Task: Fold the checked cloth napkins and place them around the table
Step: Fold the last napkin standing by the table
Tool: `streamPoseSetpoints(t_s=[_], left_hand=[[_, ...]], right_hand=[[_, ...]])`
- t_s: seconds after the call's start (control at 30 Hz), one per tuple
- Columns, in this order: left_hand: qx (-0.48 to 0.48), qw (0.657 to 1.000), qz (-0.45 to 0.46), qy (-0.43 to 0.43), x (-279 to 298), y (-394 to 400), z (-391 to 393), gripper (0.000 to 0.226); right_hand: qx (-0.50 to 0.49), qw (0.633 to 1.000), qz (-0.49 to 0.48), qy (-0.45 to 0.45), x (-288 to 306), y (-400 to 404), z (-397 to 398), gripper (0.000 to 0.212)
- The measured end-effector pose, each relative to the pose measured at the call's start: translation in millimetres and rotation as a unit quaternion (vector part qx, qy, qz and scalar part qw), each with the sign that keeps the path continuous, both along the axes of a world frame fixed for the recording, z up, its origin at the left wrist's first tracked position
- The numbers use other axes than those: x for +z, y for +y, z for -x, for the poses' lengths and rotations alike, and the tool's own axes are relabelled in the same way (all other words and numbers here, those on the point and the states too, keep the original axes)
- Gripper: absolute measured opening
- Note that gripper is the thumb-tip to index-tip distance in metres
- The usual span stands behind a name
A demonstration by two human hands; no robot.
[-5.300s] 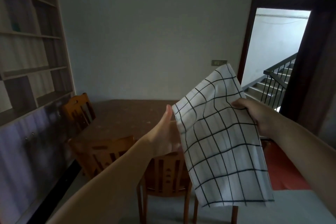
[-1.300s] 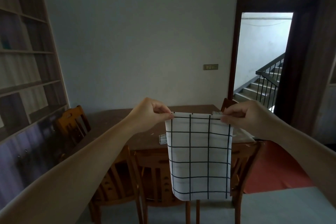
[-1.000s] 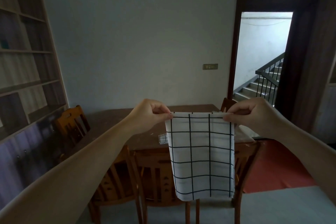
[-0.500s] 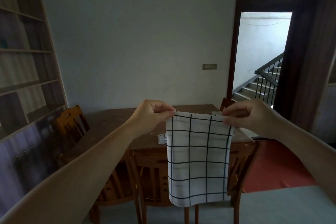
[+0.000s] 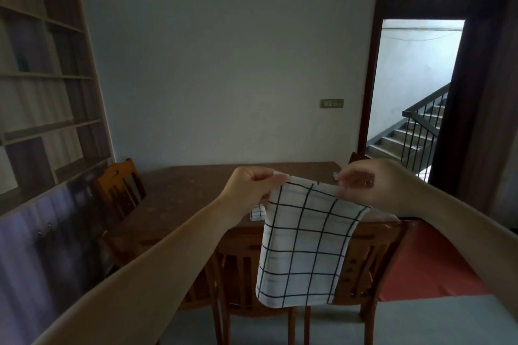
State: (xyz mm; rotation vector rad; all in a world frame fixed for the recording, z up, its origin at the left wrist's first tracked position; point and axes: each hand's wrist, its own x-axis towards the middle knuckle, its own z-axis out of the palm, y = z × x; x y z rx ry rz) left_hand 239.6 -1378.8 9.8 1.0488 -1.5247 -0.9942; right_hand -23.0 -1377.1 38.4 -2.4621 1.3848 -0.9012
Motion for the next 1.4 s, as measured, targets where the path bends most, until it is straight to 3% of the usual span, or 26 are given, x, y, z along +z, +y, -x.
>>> streamPoseSetpoints(t_s=[0.1, 0.2, 0.27, 0.4, 0.53, 0.9, 1.0, 1.1, 1.17, 1.23, 1.4], left_hand=[[-0.022, 1.000, 0.010, -0.005, 2.7, 2.3, 10.4, 0.019], [-0.045, 0.999, 0.012, 0.020, 3.7, 2.4, 13.5, 0.025], [-0.019, 0.998, 0.022, 0.048, 2.8, 3.1, 13.9, 0.019], [0.029, 0.994, 0.093, -0.045, -7.2, 8.1, 11.9, 0.023], [0.006, 0.994, 0.094, -0.054, -6.0, 15.3, 9.6, 0.045], [0.015, 0.978, 0.180, -0.100, -4.7, 28.5, 16.0, 0.057], [0.026, 0.977, 0.158, -0.138, -24.8, 28.9, 3.0, 0.056], [-0.015, 0.979, 0.047, -0.197, -45.1, 24.3, -17.9, 0.049], [-0.079, 0.960, 0.008, -0.267, -46.2, 23.3, -26.6, 0.042], [-0.100, 0.943, 0.026, -0.317, -38.0, 23.1, -24.4, 0.036], [-0.060, 0.978, 0.097, -0.175, -2.5, 29.7, 14.8, 0.026]], right_hand=[[0.003, 0.999, 0.045, 0.028, -3.5, 5.6, -37.0, 0.030], [0.026, 0.994, 0.102, 0.033, -6.8, 3.5, -56.2, 0.043], [0.034, 0.995, 0.092, 0.006, -1.9, 2.8, -59.3, 0.042], [0.036, 0.995, 0.093, -0.012, 10.4, 4.8, -59.0, 0.043], [0.015, 0.994, 0.108, -0.002, 10.8, 7.9, -64.4, 0.049], [0.032, 0.984, 0.168, -0.049, 16.7, 15.3, -67.8, 0.032], [0.014, 0.982, 0.171, -0.082, 25.1, 13.0, -51.3, 0.029], [-0.008, 0.979, 0.186, -0.080, 29.3, 8.3, -33.5, 0.034], [-0.005, 0.982, 0.178, -0.066, 28.3, 9.6, -31.1, 0.036], [0.019, 0.987, 0.151, -0.059, 28.1, 14.7, -37.6, 0.032], [0.064, 0.989, 0.131, -0.020, 26.5, 23.5, -58.7, 0.019]])
